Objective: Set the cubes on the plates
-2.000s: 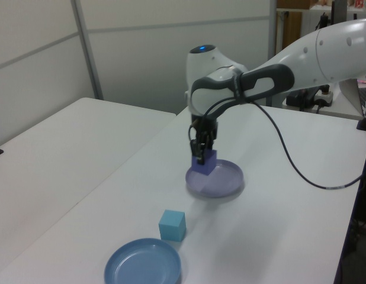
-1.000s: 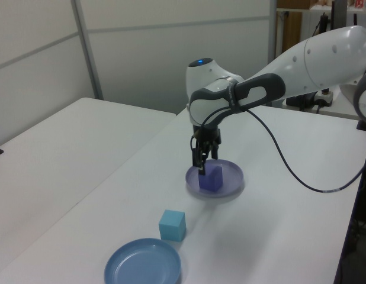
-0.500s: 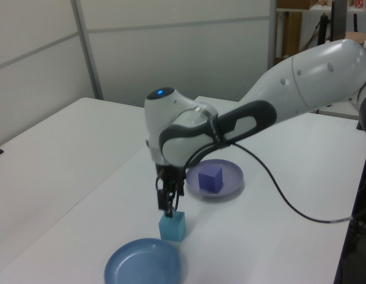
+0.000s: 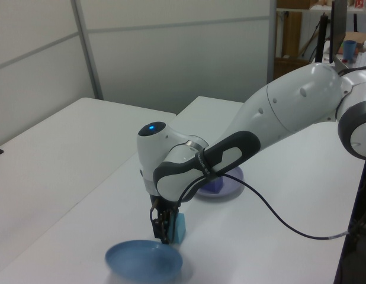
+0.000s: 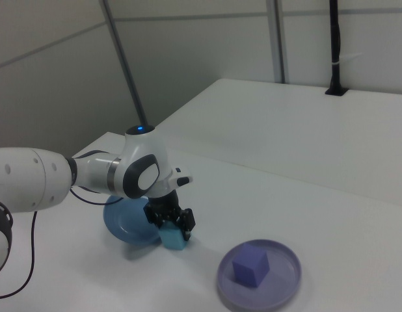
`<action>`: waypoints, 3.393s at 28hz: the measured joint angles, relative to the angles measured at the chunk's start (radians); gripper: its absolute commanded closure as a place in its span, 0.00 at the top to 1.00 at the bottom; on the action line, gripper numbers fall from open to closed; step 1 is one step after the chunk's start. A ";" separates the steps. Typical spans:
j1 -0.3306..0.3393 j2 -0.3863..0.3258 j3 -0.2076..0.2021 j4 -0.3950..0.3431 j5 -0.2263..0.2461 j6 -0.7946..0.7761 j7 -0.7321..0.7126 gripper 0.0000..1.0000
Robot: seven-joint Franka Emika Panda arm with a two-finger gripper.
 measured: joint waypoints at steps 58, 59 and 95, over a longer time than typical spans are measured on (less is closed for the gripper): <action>0.108 -0.144 0.056 0.059 -0.029 -0.145 0.229 1.00; 0.101 -0.161 0.055 0.060 -0.029 -0.164 0.229 1.00; -0.193 -0.500 -0.004 -0.032 -0.017 -0.453 0.126 1.00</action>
